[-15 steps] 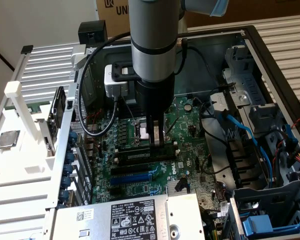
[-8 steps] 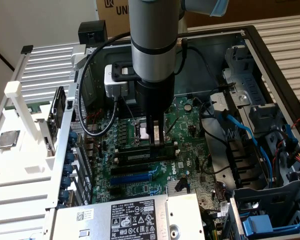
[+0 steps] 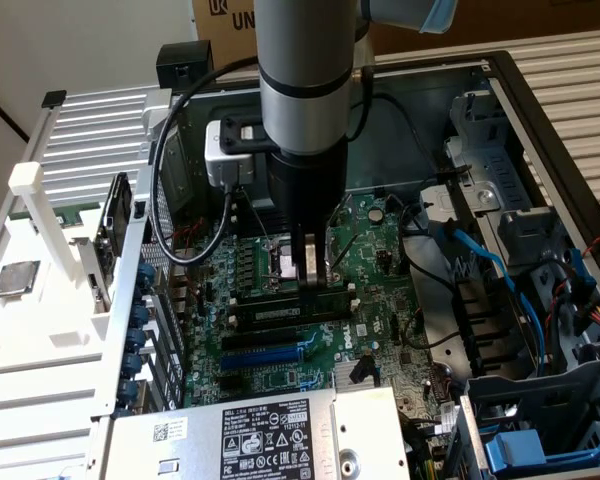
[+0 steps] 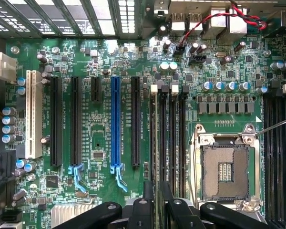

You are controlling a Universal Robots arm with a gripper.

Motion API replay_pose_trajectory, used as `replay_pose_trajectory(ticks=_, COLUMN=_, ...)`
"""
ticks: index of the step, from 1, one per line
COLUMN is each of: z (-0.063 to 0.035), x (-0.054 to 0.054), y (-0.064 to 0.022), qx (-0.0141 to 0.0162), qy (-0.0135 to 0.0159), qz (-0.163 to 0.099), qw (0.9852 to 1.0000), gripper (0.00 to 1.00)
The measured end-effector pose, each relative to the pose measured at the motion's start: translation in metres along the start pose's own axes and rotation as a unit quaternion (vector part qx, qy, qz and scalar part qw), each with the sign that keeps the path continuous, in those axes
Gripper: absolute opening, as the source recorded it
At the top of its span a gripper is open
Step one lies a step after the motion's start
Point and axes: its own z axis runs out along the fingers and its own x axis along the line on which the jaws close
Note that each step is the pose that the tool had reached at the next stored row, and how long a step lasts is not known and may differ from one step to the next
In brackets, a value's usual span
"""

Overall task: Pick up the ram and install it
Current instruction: 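Insert the ram into the slot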

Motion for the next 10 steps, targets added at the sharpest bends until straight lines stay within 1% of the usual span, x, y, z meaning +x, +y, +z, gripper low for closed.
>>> replay_pose_trajectory(ticks=5, z=-0.0024, x=-0.0021, y=0.0018, qx=0.0006, qy=0.0000, qz=0.000, qw=1.0000, gripper=0.20)
replay_pose_trajectory(ticks=10, z=-0.0025, x=-0.0033, y=0.0023, qx=0.0007, qy=0.0000, qz=0.000, qw=1.0000, gripper=0.20)
